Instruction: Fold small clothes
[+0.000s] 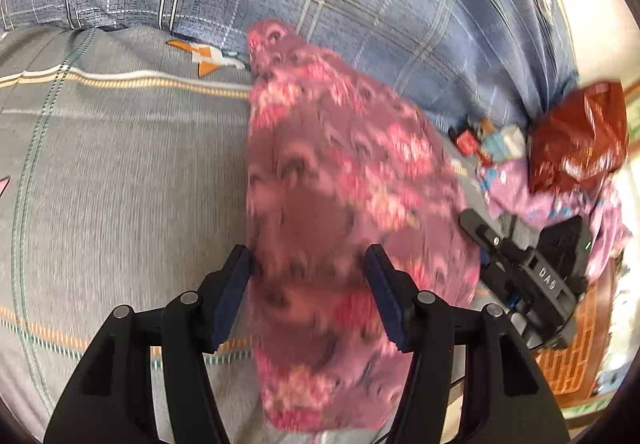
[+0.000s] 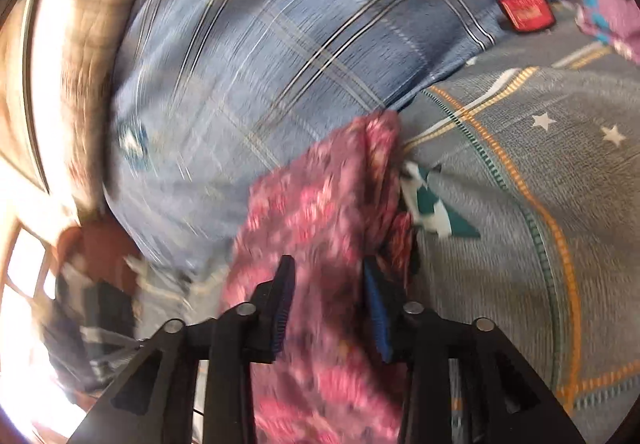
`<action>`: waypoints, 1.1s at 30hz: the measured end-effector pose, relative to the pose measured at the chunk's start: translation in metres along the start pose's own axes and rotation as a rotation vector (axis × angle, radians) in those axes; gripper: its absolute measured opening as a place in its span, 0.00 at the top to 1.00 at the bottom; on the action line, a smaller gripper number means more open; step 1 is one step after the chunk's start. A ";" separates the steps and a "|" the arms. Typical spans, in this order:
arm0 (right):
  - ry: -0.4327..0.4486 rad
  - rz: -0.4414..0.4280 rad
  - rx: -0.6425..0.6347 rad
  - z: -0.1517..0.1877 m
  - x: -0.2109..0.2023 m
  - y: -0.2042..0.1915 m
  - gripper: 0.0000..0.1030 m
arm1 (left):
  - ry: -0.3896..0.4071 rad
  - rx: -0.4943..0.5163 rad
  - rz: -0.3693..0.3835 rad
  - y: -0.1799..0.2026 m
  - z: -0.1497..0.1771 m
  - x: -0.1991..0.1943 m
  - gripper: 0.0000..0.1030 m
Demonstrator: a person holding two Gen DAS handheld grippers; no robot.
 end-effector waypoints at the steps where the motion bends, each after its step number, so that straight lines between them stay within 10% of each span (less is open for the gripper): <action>1: -0.023 0.028 -0.035 0.006 0.001 -0.004 0.59 | 0.002 0.018 -0.019 0.001 0.002 0.001 0.43; 3: -0.022 0.101 -0.121 0.016 0.002 -0.010 0.68 | -0.002 0.047 -0.065 0.004 0.009 0.008 0.43; 4: -0.021 0.136 -0.175 0.019 0.003 -0.014 0.89 | -0.007 0.048 -0.075 0.004 0.011 0.010 0.43; 8: 0.036 0.140 -0.162 0.025 -0.018 -0.018 0.91 | 0.018 0.014 -0.040 0.007 0.019 -0.012 0.44; 10: 0.038 0.174 -0.166 0.030 -0.032 -0.021 0.83 | 0.047 0.055 -0.053 0.012 0.032 -0.022 0.44; 14: -0.030 0.251 -0.203 0.049 -0.029 -0.024 0.38 | 0.037 0.157 -0.096 0.025 0.055 -0.014 0.43; 16: -0.059 0.303 -0.269 0.061 -0.014 -0.024 0.68 | 0.012 0.174 -0.130 0.025 0.059 0.000 0.43; 20: -0.022 0.371 -0.331 0.067 -0.021 -0.027 0.76 | -0.037 0.142 -0.114 0.012 0.059 0.015 0.42; 24: -0.030 0.255 -0.175 0.060 -0.030 -0.003 0.69 | -0.063 0.117 -0.047 0.009 0.056 0.000 0.43; 33: 0.337 0.002 -0.208 0.034 -0.077 -0.039 0.66 | 0.094 0.047 0.044 0.022 -0.012 -0.029 0.43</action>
Point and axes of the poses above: each gripper's, at about its wrist camera, not at the fingertips, and x roughly the way its jaws point, y to its right, z to its underside, the point moved 1 cm from there along x, roughly the way its jaws point, and after that the axes turned 2 degrees about -z, right-handed, at the moved point
